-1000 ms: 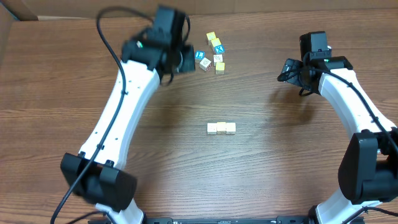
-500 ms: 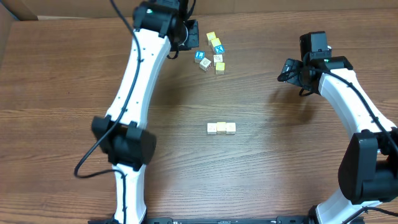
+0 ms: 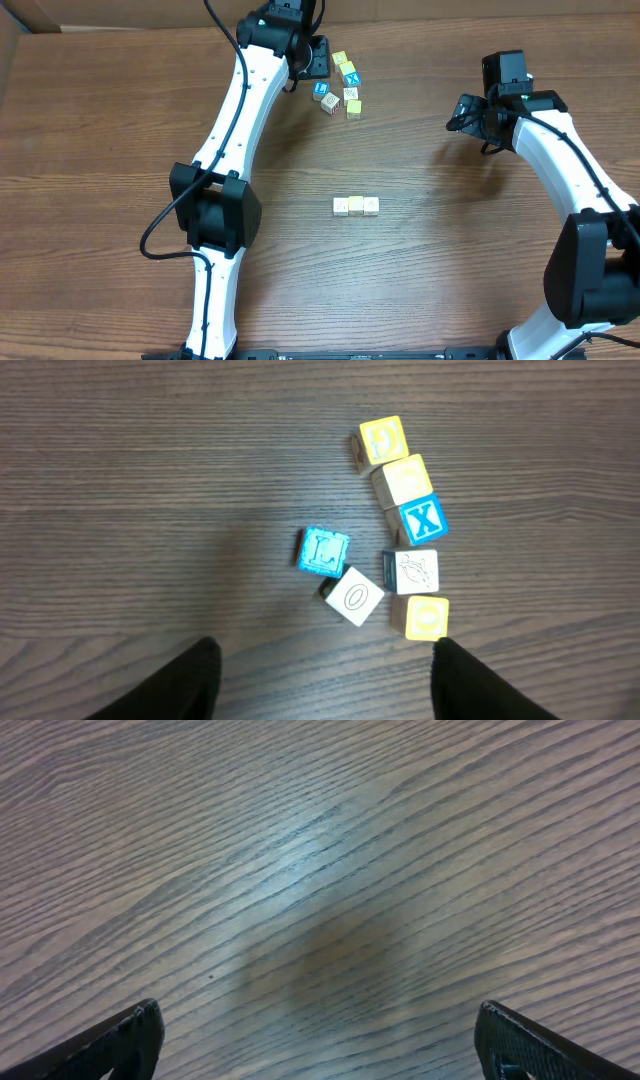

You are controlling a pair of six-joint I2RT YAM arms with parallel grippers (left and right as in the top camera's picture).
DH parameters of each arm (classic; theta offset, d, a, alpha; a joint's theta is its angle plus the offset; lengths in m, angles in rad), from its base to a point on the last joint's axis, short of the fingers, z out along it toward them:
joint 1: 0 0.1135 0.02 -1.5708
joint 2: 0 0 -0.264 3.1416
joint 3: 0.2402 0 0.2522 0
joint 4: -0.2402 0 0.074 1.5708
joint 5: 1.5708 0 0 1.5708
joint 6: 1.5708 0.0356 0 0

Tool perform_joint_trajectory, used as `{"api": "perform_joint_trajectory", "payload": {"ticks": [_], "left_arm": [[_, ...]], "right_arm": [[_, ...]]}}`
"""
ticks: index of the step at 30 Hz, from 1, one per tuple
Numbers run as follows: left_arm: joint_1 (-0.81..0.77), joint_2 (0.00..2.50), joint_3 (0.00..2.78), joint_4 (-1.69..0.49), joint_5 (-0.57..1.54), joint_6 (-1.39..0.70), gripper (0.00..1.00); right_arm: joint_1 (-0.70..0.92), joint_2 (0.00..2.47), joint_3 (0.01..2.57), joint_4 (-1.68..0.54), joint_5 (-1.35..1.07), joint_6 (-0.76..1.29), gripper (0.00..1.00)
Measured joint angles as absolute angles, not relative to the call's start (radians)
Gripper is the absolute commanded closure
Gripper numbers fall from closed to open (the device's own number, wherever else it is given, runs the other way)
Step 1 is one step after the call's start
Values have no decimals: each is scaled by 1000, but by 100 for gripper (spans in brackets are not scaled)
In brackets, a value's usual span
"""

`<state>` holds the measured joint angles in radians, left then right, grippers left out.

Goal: Flip 4 blocks
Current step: 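Raise the left gripper and move it up to the block cluster, then lower the left gripper and grasp the blue-bordered L block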

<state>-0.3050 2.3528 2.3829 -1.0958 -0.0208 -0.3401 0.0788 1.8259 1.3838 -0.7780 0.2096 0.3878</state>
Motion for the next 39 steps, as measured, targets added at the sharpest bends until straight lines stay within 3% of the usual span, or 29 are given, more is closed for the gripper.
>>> {"api": "perform_joint_trajectory", "payload": {"ticks": [4,10,12,16,18,21,23,39], "left_arm": [[-305,2378,2383,-1076,-38,-333,0],[-305,2417,2383,-1031,-46,-303,0],[-305,2428,2383,-1018,-47,-298,15],[-299,2440,2383,-997,-50,-284,57],[-297,2440,2383,-996,-51,-282,65],[-294,2442,2383,-994,-51,-278,62],[-294,2448,2383,-993,-51,-274,46],[-295,2551,2383,-941,-50,-278,42]], "right_arm": [[79,1826,1384,-778,210,388,0],[79,1826,1384,-778,210,388,0],[79,1826,1384,-778,210,388,0],[79,1826,1384,-778,210,388,0],[79,1826,1384,-778,210,388,0],[79,1826,1384,-778,210,388,0],[79,1826,1384,-778,210,388,0],[79,1826,1384,-778,210,388,0]]}}
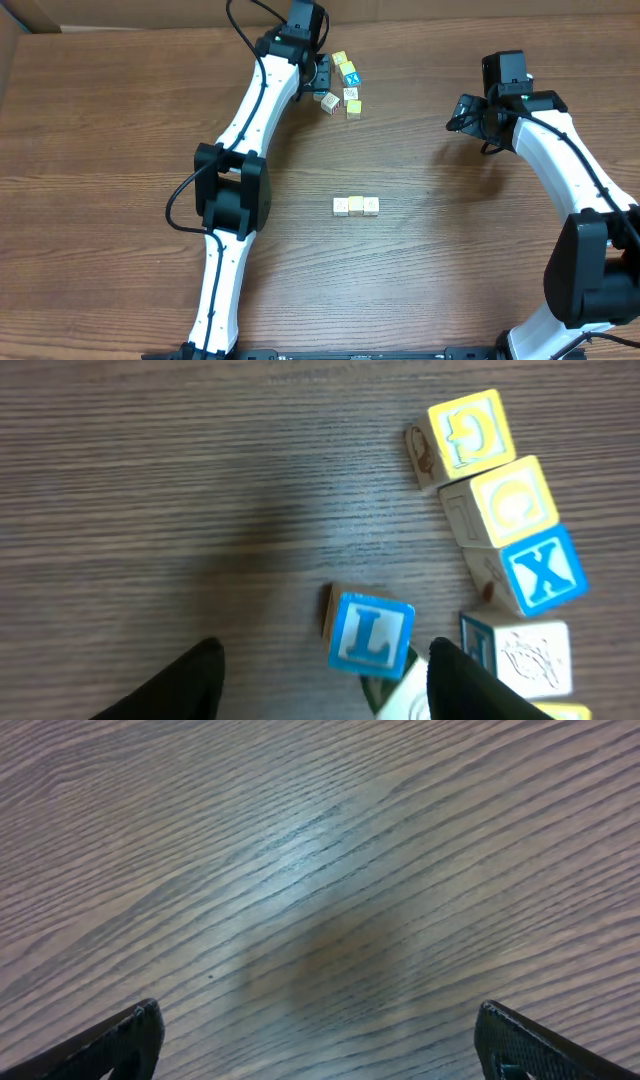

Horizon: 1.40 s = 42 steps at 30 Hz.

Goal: Flip 4 blocks
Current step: 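Lower the left gripper and grasp the blue-bordered L block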

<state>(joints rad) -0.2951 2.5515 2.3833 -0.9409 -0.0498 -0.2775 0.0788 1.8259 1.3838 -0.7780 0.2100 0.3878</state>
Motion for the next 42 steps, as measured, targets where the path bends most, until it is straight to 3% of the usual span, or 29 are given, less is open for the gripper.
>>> {"api": "perform_joint_trajectory", "payload": {"ticks": [8,13,35,42], "left_arm": [[-305,2592,2383,-920,-36,-278,44],[-306,2597,2383,-920,-25,-279,66],[-306,2599,2383,-934,-19,-278,63],[-306,2600,2383,-912,-19,-278,73]], "right_arm": [[79,1826,1384,-778,210,388,0],[79,1826,1384,-778,210,388,0],[79,1826,1384,-778,210,388,0],[79,1826,1384,-777,210,388,0]]}}
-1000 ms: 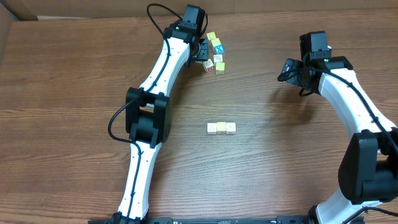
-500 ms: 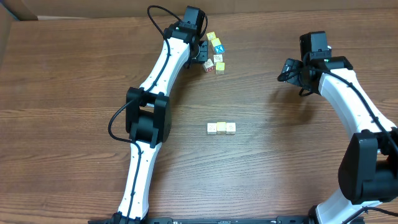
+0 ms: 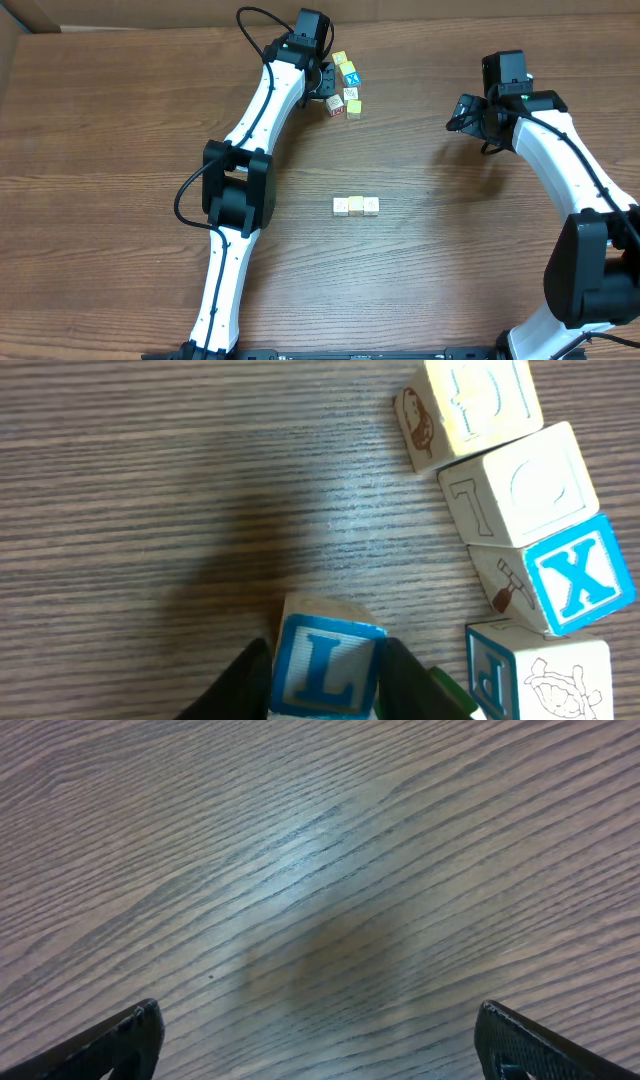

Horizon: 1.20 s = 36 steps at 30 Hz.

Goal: Flip 4 blocks
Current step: 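Lower the left gripper and grasp the blue-bordered L block, then carry the L block forward and set it left of the Z block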

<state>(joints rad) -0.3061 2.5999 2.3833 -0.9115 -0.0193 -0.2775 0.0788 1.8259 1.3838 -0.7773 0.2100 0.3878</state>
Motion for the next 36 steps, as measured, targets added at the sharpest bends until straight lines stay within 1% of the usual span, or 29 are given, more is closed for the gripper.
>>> {"api": "perform_joint_trajectory", "payload": {"ticks": [2,4,9,11,13,14,18,23,27,29,36], "left_arm": [[-306,2600,2383,-912,-19,-277,71],[-306,2600,2383,-912,-19,-278,62],[-306,2600,2381,-912,-19,-278,62],[-306,2600,2377,-912,-19,-278,67],[-306,2600,2371,-911,-19,-276,74],[-306,2601,2370,-910,-19,-278,75],[-306,2602,2369,-902,-19,-277,76],[-306,2601,2375,-936,-19,-277,75],[-305,2586,2376,-998,-19,-278,85],[-305,2562,2376,-1042,-19,-277,89],[-305,2353,2377,-1240,-19,-282,88]], "right_arm": [[79,1826,1384,-778,209,388,0],[79,1826,1384,-778,210,389,0],[79,1826,1384,-778,210,388,0],[79,1826,1384,-778,210,388,0],[79,1826,1384,-778,210,388,0],[79,1826,1384,-778,210,388,0],[79,1826,1384,-778,210,388,0],[79,1826,1384,-778,210,388,0],[79,1826,1384,-778,210,388,0],[79,1826,1384,-778,210,388,0],[79,1826,1384,-778,210,388,0]]}}
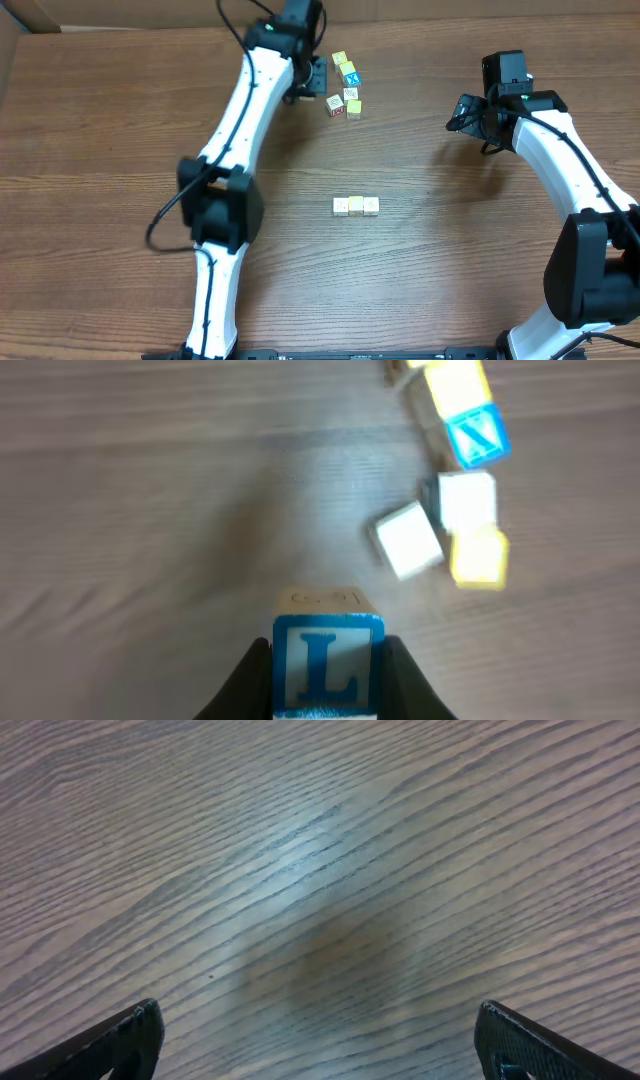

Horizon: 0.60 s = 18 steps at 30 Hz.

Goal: Flip 4 blocks
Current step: 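Carry the L block forward and set it left of the Z block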

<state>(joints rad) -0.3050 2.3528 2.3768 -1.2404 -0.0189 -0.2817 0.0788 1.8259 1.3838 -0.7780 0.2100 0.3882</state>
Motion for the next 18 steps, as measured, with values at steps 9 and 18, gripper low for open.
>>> {"api": "perform_joint_trajectory", "payload": {"ticks": [9,18], "left_arm": [[-305,2214,2394,-1550,-19,-285,95],[-306,2215,2392,-1683,-19,-289,96]], "right_arm": [[79,1826,1384,-777,210,388,0],[79,1826,1384,-777,210,388,0]]}}
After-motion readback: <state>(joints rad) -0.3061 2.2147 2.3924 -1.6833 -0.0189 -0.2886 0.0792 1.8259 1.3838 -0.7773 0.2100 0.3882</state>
